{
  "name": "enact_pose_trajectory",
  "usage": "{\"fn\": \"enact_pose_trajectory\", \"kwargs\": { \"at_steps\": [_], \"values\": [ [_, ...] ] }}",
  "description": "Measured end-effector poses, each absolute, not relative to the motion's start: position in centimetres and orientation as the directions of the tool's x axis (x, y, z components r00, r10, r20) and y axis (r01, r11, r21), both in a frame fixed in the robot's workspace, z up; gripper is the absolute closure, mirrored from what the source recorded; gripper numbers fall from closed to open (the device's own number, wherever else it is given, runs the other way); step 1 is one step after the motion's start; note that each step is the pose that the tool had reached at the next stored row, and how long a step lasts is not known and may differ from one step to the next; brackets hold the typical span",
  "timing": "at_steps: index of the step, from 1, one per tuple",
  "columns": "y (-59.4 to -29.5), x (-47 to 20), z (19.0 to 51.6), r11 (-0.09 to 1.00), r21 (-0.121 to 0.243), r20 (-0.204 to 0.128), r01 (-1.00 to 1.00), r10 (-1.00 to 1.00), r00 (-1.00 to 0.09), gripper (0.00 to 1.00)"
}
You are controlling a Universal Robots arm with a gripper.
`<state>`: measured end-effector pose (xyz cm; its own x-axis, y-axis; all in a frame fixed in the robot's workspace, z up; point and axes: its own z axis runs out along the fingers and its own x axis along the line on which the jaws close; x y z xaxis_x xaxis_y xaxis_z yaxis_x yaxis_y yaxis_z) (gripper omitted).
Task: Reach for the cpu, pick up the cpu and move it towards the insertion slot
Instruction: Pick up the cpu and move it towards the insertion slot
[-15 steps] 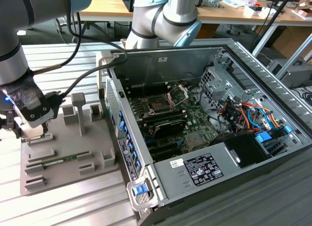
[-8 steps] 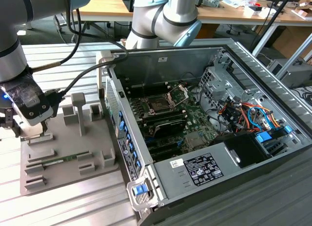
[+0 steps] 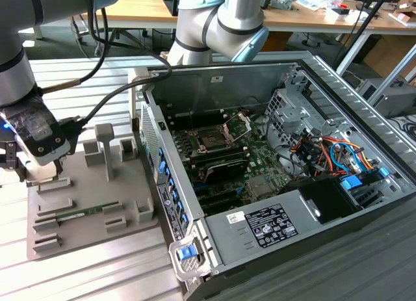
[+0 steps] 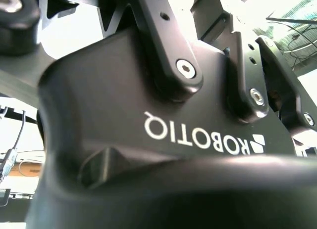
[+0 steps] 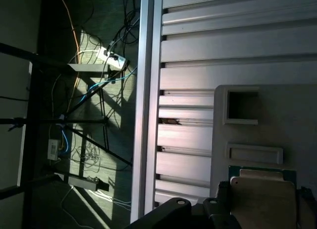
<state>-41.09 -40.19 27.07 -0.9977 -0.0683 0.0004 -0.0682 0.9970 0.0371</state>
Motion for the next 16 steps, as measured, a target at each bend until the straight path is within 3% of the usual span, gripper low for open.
{"fn": "enact_pose_trajectory", "kwargs": {
  "at_steps": [16],
  "values": [
    [-40.2,-41.1,28.3,0.997,0.037,0.0,-0.068,-0.068,-0.998,0.45]
  ]
}}
